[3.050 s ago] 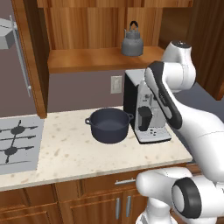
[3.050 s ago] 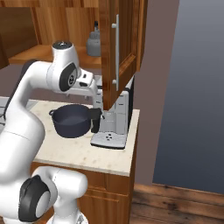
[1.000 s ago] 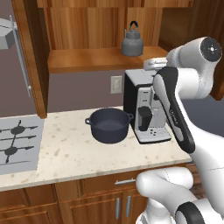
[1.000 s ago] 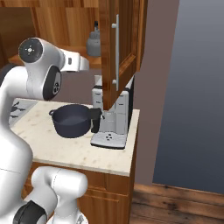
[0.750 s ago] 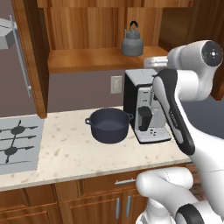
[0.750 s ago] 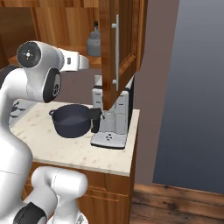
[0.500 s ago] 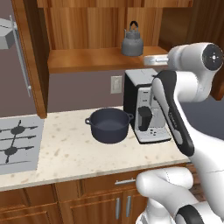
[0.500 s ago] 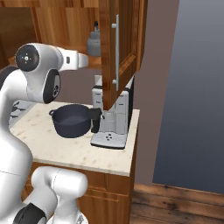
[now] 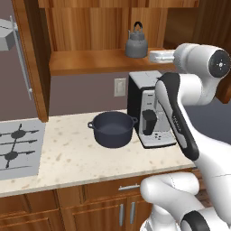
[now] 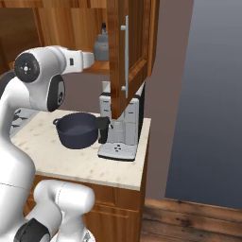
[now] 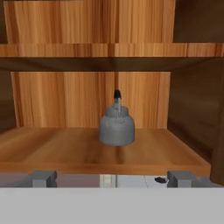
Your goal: Pick the kettle from the cabinet and place it on a stove burner. Then pick the pot from the counter and place it on another stove burner. Finally, turn both burners on.
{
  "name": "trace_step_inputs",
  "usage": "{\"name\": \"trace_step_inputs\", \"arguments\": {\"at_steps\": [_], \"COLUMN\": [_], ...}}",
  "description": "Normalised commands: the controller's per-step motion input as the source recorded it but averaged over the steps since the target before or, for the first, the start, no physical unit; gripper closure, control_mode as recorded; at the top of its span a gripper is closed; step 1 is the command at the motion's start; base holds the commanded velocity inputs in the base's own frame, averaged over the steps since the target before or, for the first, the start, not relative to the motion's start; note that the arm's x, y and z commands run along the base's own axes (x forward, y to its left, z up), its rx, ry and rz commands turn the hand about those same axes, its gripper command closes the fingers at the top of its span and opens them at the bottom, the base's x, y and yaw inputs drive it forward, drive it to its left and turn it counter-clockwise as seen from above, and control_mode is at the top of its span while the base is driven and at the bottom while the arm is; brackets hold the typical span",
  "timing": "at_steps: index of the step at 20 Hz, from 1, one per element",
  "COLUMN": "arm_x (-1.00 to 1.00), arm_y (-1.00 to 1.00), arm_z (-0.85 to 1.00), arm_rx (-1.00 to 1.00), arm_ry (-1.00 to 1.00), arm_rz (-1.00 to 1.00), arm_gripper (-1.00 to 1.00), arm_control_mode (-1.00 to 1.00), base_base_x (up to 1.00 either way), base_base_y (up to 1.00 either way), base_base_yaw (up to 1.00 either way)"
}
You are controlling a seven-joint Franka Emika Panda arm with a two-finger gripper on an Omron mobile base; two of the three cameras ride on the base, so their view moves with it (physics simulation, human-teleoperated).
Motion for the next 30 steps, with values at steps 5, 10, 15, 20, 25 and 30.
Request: {"name": "trace_step_inputs", "arguments": {"at_steps": [5, 10, 15, 20, 25, 30], "arm_x": [0.0, 0.0, 0.15, 0.23, 0.16, 0.3], "arm_y": [0.01, 0.04, 0.0, -0.02, 0.0, 0.0], "arm_z": [0.22, 0.03, 0.0, 0.0, 0.0, 0.0], "arm_rx": [0.0, 0.0, 0.0, 0.0, 0.0, 0.0], "arm_ry": [-0.1, -0.04, 0.0, 0.0, 0.0, 0.0], "arm_rz": [-0.01, 0.0, 0.0, 0.0, 0.0, 0.0], "arm_gripper": [-1.0, -1.0, -1.0, -1.0, -1.0, -1.0], "arm_control_mode": [-1.0, -1.0, -1.0, -1.0, -1.0, -1.0], "base_base_x": [0.0, 0.0, 0.0, 0.0, 0.0, 0.0], "base_base_y": [0.0, 0.0, 0.0, 0.0, 0.0, 0.0], "base_base_yaw": [0.0, 0.0, 0.0, 0.0, 0.0, 0.0]}}
